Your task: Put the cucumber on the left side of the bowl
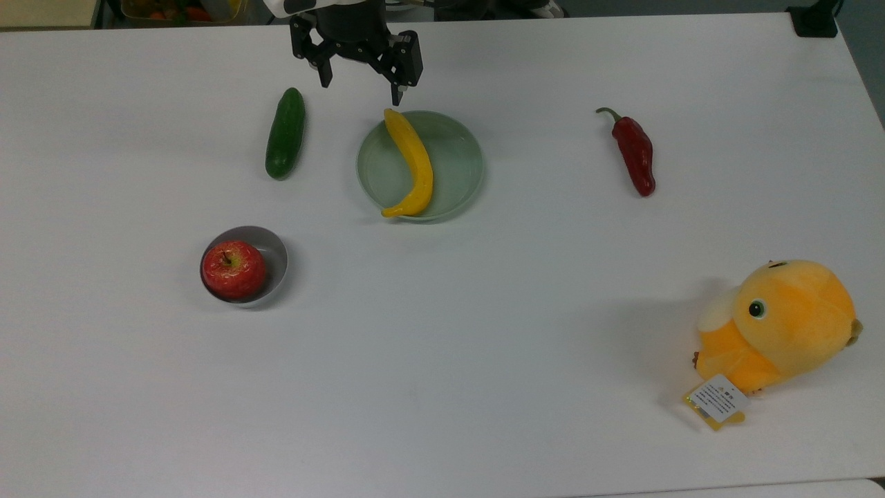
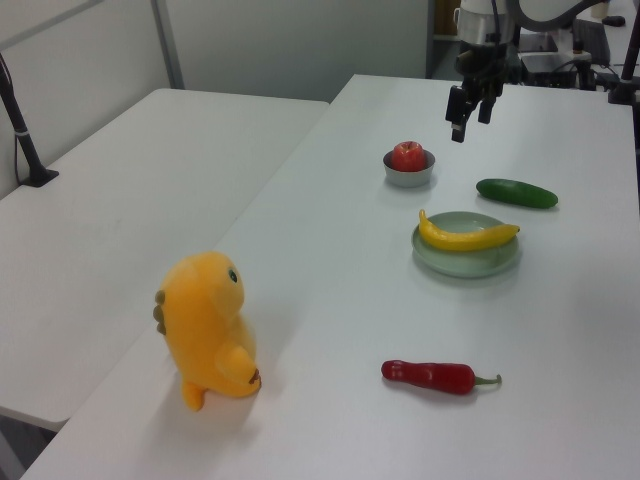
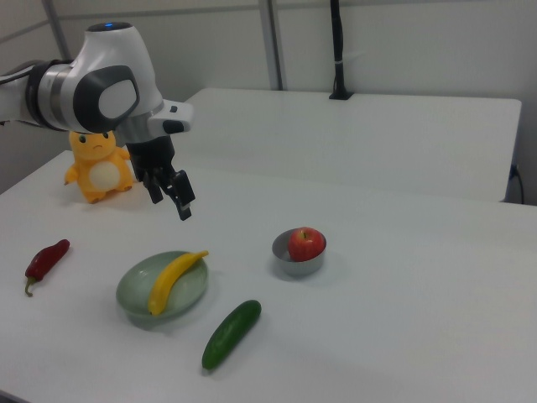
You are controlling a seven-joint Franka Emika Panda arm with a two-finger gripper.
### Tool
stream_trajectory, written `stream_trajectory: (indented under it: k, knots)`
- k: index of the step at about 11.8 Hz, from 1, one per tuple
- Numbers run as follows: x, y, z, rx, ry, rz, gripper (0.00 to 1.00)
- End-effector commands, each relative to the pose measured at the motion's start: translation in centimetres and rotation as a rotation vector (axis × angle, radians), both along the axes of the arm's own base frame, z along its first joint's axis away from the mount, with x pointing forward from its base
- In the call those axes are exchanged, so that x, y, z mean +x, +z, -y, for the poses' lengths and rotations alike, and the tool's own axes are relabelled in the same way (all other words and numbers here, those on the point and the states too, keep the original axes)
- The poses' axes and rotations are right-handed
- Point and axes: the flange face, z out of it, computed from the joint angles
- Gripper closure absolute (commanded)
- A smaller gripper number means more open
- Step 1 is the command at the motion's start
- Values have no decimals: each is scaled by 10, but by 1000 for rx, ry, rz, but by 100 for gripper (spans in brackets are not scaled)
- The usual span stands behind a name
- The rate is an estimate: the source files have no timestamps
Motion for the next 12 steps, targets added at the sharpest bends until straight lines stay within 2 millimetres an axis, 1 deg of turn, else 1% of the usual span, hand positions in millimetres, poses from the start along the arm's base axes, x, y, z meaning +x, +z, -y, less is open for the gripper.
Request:
stream_trajectory:
  k: [1, 3, 7, 11, 12]
  knots:
    - [-6, -4, 3, 1, 118, -32, 0]
    - [-6, -3, 9, 0, 109, -26, 0]
    - [-6, -4, 4, 1, 110, -29, 0]
    - [-7, -6, 3, 1, 108, -34, 0]
    - [-7, -6, -1, 3, 112, -32, 0]
